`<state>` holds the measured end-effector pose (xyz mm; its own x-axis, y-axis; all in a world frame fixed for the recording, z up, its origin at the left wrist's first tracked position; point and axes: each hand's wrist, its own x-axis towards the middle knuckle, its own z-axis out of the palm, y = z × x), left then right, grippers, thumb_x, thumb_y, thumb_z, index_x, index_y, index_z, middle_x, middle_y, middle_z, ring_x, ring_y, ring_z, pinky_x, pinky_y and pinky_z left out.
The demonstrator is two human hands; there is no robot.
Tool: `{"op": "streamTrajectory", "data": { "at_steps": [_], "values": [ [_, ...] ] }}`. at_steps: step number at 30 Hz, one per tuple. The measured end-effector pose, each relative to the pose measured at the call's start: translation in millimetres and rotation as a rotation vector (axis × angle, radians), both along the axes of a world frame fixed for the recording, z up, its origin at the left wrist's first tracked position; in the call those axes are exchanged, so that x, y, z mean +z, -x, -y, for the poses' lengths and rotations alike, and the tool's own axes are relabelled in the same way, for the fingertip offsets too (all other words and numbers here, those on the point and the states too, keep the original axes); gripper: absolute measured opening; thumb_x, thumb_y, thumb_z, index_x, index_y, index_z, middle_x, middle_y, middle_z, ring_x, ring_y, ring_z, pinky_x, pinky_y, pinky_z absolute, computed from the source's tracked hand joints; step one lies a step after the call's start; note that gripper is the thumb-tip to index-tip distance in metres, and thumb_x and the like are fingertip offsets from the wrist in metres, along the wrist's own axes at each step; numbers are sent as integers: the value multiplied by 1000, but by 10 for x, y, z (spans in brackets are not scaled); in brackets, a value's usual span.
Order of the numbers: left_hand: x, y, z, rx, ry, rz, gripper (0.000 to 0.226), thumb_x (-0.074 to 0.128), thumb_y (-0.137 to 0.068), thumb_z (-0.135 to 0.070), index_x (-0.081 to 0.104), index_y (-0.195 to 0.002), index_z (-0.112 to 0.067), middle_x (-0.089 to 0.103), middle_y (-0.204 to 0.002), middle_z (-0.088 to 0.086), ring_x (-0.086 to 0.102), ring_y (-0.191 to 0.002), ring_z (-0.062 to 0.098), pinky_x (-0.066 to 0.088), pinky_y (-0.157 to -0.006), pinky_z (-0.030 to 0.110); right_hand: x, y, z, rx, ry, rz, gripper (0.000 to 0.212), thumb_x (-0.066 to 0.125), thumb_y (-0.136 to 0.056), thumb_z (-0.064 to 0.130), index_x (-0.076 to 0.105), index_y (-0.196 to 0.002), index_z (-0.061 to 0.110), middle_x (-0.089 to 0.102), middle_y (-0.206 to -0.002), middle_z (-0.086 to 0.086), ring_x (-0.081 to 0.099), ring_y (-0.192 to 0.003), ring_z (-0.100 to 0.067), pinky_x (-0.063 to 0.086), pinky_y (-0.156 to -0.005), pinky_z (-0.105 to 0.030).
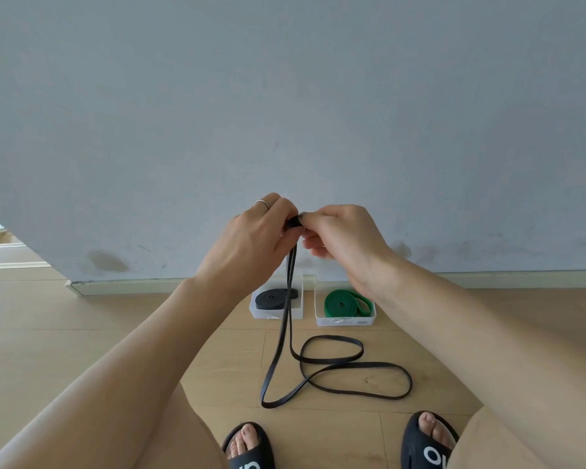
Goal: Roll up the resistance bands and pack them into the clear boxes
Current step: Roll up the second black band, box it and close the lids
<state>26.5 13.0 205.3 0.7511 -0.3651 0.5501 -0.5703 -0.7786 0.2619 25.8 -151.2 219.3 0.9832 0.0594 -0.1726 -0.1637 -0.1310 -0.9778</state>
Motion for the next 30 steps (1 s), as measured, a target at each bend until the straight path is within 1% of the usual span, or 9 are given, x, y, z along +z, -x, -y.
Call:
{"op": "streamTrajectory", "data": {
  "at_steps": [4,10,15,18,20,22,24,27,30],
  "values": [
    [38,22,-1,21,-94,59,8,64,-95,-12,63,-96,-5,59,-88,7,55,-56,33,50,-47,44,28,70,-44,45,57,48,27,76,-80,33,78,-85,6,75,-87,-16,71,-82,-19,56,-95,-49],
    [-5,39,99,44,-114,92,8,65,-90,-11,64,-93,-4,59,-86,8,55,-54,33,50,-43,43,-23,24,-30,13,-58,-18,12,76,-85,17,77,-80,6,67,-79,-8,60,-76,-17,58,-92,-46],
    [-21,47,151,86,12,43,16,75,-88,-17,64,-95,-7,62,-88,3,61,-65,19,55,-56,41,-78,-23,-50,-1,-59,0,18,71,-91,18,78,-87,1,76,-97,-19,65,-85,-19,56,-97,-45],
    [-20,35,133,103,61,9,19,78,-87,-16,63,-92,-7,61,-87,1,60,-67,16,56,-59,41,-85,-28,-33,43,-32,25,19,68,-95,18,79,-91,3,77,-103,-17,66,-89,-17,52,-88,-33],
    [-30,17,117,105,57,3,14,74,-87,-12,62,-90,-6,60,-85,3,63,-67,26,55,-57,45,-80,-15,-32,59,-10,32,18,68,-96,19,80,-91,6,78,-100,-13,65,-88,-15,50,-82,-28],
    [-42,10,120,94,17,10,9,69,-88,-9,61,-89,-5,59,-83,6,61,-63,32,54,-54,47,-75,-4,-35,60,2,30,15,70,-95,18,80,-88,9,76,-91,-6,63,-82,-12,52,-84,-32],
    [-38,9,124,93,-27,16,8,67,-89,-8,61,-89,-4,58,-83,7,59,-61,35,53,-51,47,-79,-18,-34,57,5,17,14,71,-93,17,79,-82,12,71,-80,2,60,-79,-12,54,-92,-40],
    [-22,-2,114,102,-46,27,6,67,-89,-5,61,-90,-3,57,-84,7,56,-58,36,51,-49,48,-55,-25,-9,53,2,12,20,74,-91,18,77,-72,22,67,-62,17,61,-74,-5,54,-91,-37],
    [-4,6,123,89,-59,41,5,67,-89,-4,62,-91,-3,57,-84,8,56,-58,36,51,-48,47,-24,-32,16,54,-10,43,12,77,-88,17,80,-77,19,75,-73,11,66,-80,-4,54,-94,-35]
  ]
}}
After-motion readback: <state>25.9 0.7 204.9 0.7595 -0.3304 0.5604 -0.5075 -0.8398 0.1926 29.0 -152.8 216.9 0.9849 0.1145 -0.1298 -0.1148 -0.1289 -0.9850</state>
